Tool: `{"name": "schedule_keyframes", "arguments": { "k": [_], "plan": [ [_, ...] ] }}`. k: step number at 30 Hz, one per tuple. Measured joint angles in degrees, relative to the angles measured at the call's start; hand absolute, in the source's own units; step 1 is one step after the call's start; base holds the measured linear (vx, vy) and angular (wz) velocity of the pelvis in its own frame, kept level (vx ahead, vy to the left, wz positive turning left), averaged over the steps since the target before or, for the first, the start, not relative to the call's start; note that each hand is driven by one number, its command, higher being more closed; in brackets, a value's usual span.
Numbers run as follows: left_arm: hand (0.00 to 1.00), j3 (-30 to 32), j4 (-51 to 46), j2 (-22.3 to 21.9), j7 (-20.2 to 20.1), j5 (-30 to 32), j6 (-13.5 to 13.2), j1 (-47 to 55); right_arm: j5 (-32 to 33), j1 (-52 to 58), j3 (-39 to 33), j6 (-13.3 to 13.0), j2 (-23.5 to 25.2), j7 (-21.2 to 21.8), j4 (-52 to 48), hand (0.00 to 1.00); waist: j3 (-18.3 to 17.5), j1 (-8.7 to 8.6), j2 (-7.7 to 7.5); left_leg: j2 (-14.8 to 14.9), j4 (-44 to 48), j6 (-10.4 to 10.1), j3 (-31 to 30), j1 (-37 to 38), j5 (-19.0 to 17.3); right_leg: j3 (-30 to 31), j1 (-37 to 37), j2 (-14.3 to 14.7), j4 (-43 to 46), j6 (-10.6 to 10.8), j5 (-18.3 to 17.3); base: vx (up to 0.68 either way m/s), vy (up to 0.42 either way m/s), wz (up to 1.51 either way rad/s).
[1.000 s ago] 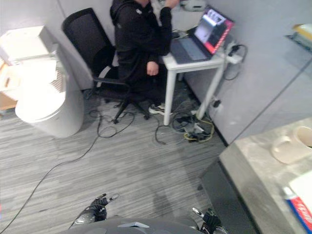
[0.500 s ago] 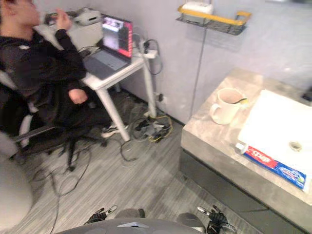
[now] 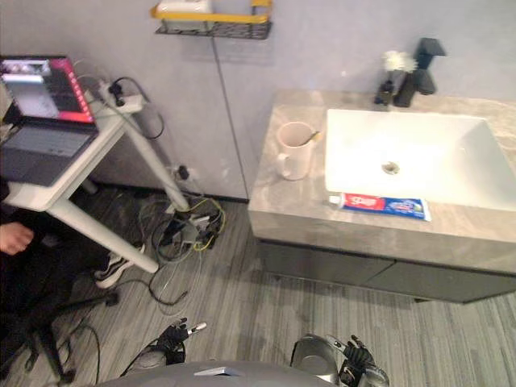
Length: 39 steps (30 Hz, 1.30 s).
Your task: Organize washtable
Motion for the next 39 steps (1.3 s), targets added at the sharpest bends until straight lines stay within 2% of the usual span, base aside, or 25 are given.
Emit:
{"name": "schedule_keyframes", "arguments": {
  "k": [1, 2, 3, 5, 6, 7, 10, 12, 14, 16, 18, 20, 22, 24, 25, 26, 27, 28, 31, 34, 39],
  "plan": [
    [0.0, 0.0, 0.1, -0.6, -0.1, 0.0, 0.0, 0.0, 0.0, -0.9, 0.5, 0.0, -0.2, 0.0, -0.1, 0.0, 0.3, -0.24, 0.27, 0.6, -0.4, -0.5, 1.1, -0.3, 0.3, -0.8, 1.3, 1.2, -4.6, 0.5, -0.4, -0.06, -0.108, -0.47],
    [0.0, -0.1, 0.2, -1.0, -0.1, 0.0, 0.1, -0.1, -0.1, -0.9, 0.5, 0.1, -0.6, 0.0, -0.2, 0.0, 0.3, -0.46, 1.12, 0.9, -0.6, -0.7, 1.2, -0.2, 0.7, -2.0, 1.6, 1.0, -4.8, 0.4, -2.0, -0.03, -0.067, -0.23],
    [0.0, -0.3, 0.1, -1.9, -0.1, -0.1, 0.1, -0.1, -0.1, 0.1, 0.5, 0.1, -0.9, -0.1, -0.2, 0.0, 0.5, -0.34, 0.95, 1.0, -1.2, -1.1, 1.0, 0.0, 1.0, -6.6, 2.7, -0.3, -5.1, 1.7, -1.8, -0.02, -0.076, 0.01],
    [0.0, -0.8, 0.3, -1.8, -0.2, 0.0, 0.1, -0.4, -0.1, 0.8, 0.6, 0.2, -0.8, 0.0, -0.2, 0.0, 0.4, -0.13, 1.01, 2.2, -1.7, -1.7, 0.3, -0.1, 1.4, -6.6, 4.3, 2.4, -9.0, 1.6, 0.3, -0.06, -0.104, -0.01],
    [0.0, -0.5, 0.2, -1.8, -0.3, 0.0, 0.1, -0.3, -0.1, 0.7, 0.9, 0.2, -0.7, 0.0, -0.5, 0.0, 0.2, 0.36, 0.99, 3.2, -2.2, -1.9, 0.0, -0.2, 1.5, -6.4, 5.9, 5.1, -14.3, 1.4, 2.6, -0.01, -0.109, -0.31],
    [0.0, -0.2, 0.2, -1.5, -0.3, 0.0, 0.1, -0.3, -0.1, 0.9, 1.0, 0.2, -0.1, 0.0, -0.9, 0.0, -0.4, 1.15, 0.48, 3.8, -2.8, -2.3, -0.4, -0.5, 1.8, -6.0, 7.3, 7.6, -19.6, 1.1, 4.9, 0.03, -0.115, -0.37],
    [0.0, 0.1, 0.4, -1.1, -0.4, 0.0, 0.2, -0.5, -0.1, 0.9, 1.0, 0.2, 0.9, 0.0, -0.9, 0.0, -1.7, 1.56, -1.21, 4.4, -3.6, -3.4, 0.0, -1.0, 2.5, -4.9, 9.4, 10.6, -27.4, 0.1, 9.0, 0.08, -0.1, -0.19],
    [0.0, 0.9, 0.5, -1.2, -0.4, 0.0, 0.2, -0.6, -0.1, 1.3, 1.0, 0.2, 1.3, 0.0, -0.8, 0.0, -1.8, 1.93, -1.88, 4.6, -3.4, -3.4, 1.0, 0.5, 2.5, -3.9, 11.0, 11.3, -29.1, -1.3, 10.3, 0.14, -0.051, -0.25],
    [0.0, 1.7, 0.8, -1.2, -0.5, 0.0, 0.3, -0.6, -0.1, 1.6, 1.0, 0.2, 1.6, 0.0, -0.8, 0.0, -1.9, 2.1, -2.11, 4.7, -0.9, -3.3, 1.1, 0.7, 2.4, -3.0, 12.4, 11.0, -29.2, -1.3, 10.3, 0.12, -0.024, -0.25],
    [0.0, 2.3, 0.6, -1.2, -0.3, 0.0, 0.2, -0.7, -0.1, 1.6, 1.3, 0.1, 1.7, 0.1, -0.8, 0.0, -1.9, 2.29, -2.49, 5.8, 7.8, -2.8, 1.0, -2.2, 0.8, -2.3, 13.0, 10.2, -28.9, -1.0, 9.8, 0.04, -0.035, -0.18],
    [0.0, 2.3, -1.0, -1.3, 0.0, -0.1, 0.1, -1.1, -0.1, 1.5, 1.6, 0.0, 1.1, 0.1, -0.9, 0.0, -0.8, 3.13, -1.39, 10.7, 27.8, -2.5, -1.3, -10.3, -0.1, -1.5, 13.6, 10.2, -27.3, -1.7, 8.4, -0.05, -0.051, -0.21],
    [0.0, 2.2, -1.7, -1.8, 0.0, -0.5, -0.2, -1.3, -0.1, 1.5, 2.0, 0.1, 0.0, 0.0, -0.6, 0.0, 0.7, 3.43, -0.35, 12.6, 38.0, -2.5, -5.6, -14.8, 0.0, -1.6, 14.8, 10.4, -25.6, -1.9, 7.5, -0.1, -0.02, -0.17],
    [0.0, 2.2, -1.7, -1.7, 0.0, -1.1, -0.2, -1.3, -0.1, 1.6, 1.9, 0.0, 0.1, 0.0, -0.6, 0.0, 0.8, 3.45, -0.45, 11.6, 35.8, -2.4, -6.4, -16.4, -0.5, -1.3, 15.8, 9.2, -25.4, -1.5, 7.1, -0.16, 0.038, -0.1],
    [0.0, 2.2, -1.6, -1.8, 0.0, -1.1, -0.3, -1.3, -0.1, 1.7, 1.2, 0.0, 0.3, 0.0, -0.6, 0.0, 0.8, 3.42, -0.81, 7.4, 20.7, -3.3, -7.0, -16.1, -0.3, -1.4, 15.5, 7.1, -25.4, 0.0, 6.5, -0.25, 0.111, 0.06],
    [0.0, 2.3, -1.5, -1.9, 0.0, -1.1, -0.3, -1.1, -0.1, 2.2, 1.1, 0.0, 0.0, 0.1, -0.7, 0.0, 0.4, 3.45, -0.14, 6.1, 11.1, -2.6, -7.6, -15.6, 2.0, -1.2, 14.9, 7.1, -25.6, 1.1, 5.8, -0.19, 0.137, 0.05],
    [0.0, 2.5, -1.5, -2.0, 0.0, -1.1, -0.3, -1.0, -0.1, 2.2, 1.1, 0.0, -0.3, 0.1, -0.7, 0.0, 0.1, 3.63, 0.36, 5.9, 8.3, -1.7, -7.9, -15.7, 3.5, -1.1, 14.6, 7.3, -25.5, 1.6, 5.7, -0.06, 0.17, -0.09],
    [0.0, 3.7, -1.5, -2.0, 0.0, -1.1, -0.3, -1.0, -0.2, 2.2, 0.8, 0.0, -0.2, 0.0, -0.7, 0.0, 0.0, 4.21, 0.49, 5.4, 7.0, -0.6, -8.3, -15.3, 7.1, -0.3, 14.6, 7.2, -25.4, 2.7, 5.6, 0.1, 0.15, -0.23],
    [0.0, 4.8, -1.4, -1.5, 0.0, -1.1, -0.1, -1.0, -0.3, 2.3, 0.8, 0.0, 0.4, 0.0, -0.7, 0.0, -0.5, 4.43, -0.48, 4.2, 5.4, -0.7, -7.5, -14.2, 7.1, 0.4, 14.9, 6.2, -25.8, 3.9, 6.0, 0.15, 0.136, -0.21],
    [0.0, 5.2, -0.5, -0.7, -0.1, -1.0, 0.2, -1.0, -0.5, 2.4, 0.7, 0.0, 2.0, 0.1, -0.7, 0.0, -2.0, 4.33, -2.87, 0.8, 0.5, 0.1, -6.1, -12.0, 7.9, 1.0, 14.4, 3.4, -25.7, 5.2, 6.3, 0.22, 0.094, -0.08],
    [0.0, 4.9, 0.1, -0.4, -0.1, -0.9, 0.3, -1.0, -0.6, 2.3, 0.7, 0.0, 2.3, 0.2, -0.8, 0.0, -2.5, 4.31, -3.05, -1.8, -2.4, 0.4, -5.1, -9.5, 8.2, 1.8, 14.8, 1.6, -25.1, 6.5, 5.5, 0.24, 0.058, -0.1],
    [0.0, 3.7, 0.2, -0.6, 0.0, -1.0, 0.3, -1.1, -0.6, 2.0, 0.7, 0.1, 2.4, 0.2, -0.9, 0.0, -2.8, 4.38, -2.94, -2.9, -4.0, 0.5, -4.8, -8.1, 8.2, 2.4, 14.9, 0.7, -24.5, 6.9, 5.2, 0.15, -0.009, -0.05]
  ]
}}
